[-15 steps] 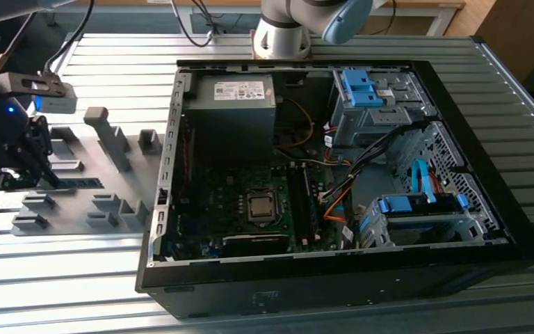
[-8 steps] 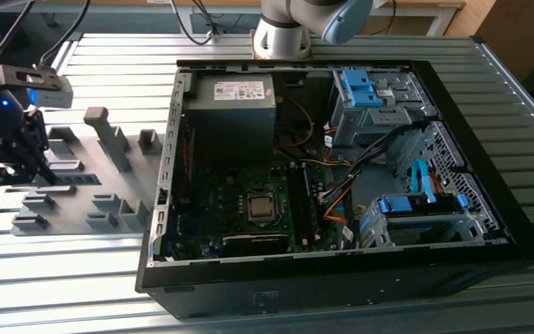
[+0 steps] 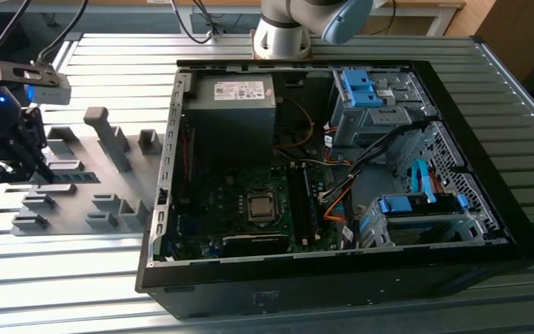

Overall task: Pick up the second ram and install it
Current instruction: 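Pick up the second ram and move it above second insertion slot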

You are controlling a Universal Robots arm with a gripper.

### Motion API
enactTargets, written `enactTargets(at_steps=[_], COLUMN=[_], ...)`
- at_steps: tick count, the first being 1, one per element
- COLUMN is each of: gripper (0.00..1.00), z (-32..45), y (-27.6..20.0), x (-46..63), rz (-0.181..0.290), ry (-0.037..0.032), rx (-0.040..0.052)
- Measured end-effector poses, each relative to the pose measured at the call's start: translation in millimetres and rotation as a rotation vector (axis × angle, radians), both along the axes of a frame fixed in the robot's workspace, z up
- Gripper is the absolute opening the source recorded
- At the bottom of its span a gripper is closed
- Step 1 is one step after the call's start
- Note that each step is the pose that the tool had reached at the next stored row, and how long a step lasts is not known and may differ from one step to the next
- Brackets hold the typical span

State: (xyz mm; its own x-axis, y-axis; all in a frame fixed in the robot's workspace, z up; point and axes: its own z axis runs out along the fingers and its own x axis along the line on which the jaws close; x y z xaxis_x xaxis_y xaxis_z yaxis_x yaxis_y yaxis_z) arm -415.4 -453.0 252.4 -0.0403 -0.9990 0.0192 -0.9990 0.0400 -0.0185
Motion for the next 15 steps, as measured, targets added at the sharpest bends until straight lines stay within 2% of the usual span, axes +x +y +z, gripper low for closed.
enactTargets(at_steps=[15], gripper=[0.14], z=[8.3], y=[0.0], x=[0.0], rz=[0.000], ry=[-0.0003], rx=[0.0002])
